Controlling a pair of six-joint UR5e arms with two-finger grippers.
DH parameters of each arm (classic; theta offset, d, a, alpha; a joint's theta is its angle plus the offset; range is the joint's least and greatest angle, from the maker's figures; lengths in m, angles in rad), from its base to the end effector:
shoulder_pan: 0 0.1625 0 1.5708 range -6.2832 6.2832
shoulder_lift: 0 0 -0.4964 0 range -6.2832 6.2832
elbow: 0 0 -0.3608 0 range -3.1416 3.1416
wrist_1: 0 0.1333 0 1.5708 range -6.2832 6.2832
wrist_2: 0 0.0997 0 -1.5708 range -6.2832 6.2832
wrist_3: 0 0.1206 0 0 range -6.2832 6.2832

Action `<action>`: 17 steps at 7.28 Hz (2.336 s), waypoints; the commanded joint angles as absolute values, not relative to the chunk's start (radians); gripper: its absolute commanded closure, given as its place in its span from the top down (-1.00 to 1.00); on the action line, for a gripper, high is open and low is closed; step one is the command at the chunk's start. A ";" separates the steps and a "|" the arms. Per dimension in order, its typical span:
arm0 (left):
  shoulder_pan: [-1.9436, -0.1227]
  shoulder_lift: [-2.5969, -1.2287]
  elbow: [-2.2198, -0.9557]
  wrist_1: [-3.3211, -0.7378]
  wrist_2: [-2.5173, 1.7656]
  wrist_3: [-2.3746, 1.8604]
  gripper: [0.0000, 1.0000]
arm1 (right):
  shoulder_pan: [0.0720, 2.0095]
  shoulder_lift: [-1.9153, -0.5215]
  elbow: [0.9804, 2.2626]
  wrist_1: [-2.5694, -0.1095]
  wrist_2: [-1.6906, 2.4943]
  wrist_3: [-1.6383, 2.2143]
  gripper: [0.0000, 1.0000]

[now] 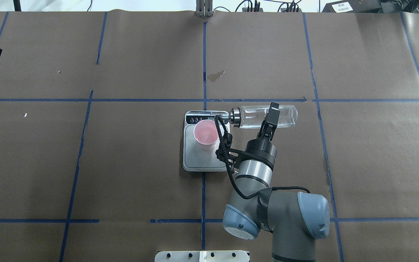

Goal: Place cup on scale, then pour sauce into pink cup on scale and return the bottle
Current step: 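Tilt the bottle spout down into the pink cup with the right gripper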

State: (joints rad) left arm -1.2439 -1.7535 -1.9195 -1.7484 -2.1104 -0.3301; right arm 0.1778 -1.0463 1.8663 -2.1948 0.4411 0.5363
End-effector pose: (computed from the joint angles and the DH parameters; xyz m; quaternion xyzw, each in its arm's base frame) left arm 0.1072 -0.5384 0.4814 0.2360 0.3445 0.0911 0.9040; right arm -0.5502 -0.3451 0.3595 0.4849 0.2356 -0.3015 0.7864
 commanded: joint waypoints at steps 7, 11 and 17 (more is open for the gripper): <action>-1.244 -1.753 -1.914 -1.747 -2.120 -0.333 1.00 | 0.193 -1.055 1.870 -2.200 0.273 0.116 -1.00; -1.243 -1.740 -1.917 -1.747 -2.137 -0.336 1.00 | 0.196 -1.062 1.876 -2.200 0.258 0.081 -1.00; -1.244 -1.749 -1.922 -1.747 -2.137 -0.341 1.00 | 0.187 -1.094 1.905 -2.184 0.351 0.622 -1.00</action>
State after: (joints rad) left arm -1.2438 -1.7457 -1.9210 -1.7474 -2.1370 -0.3405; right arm 0.1917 -1.0911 1.9008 -2.1861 0.3132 0.4502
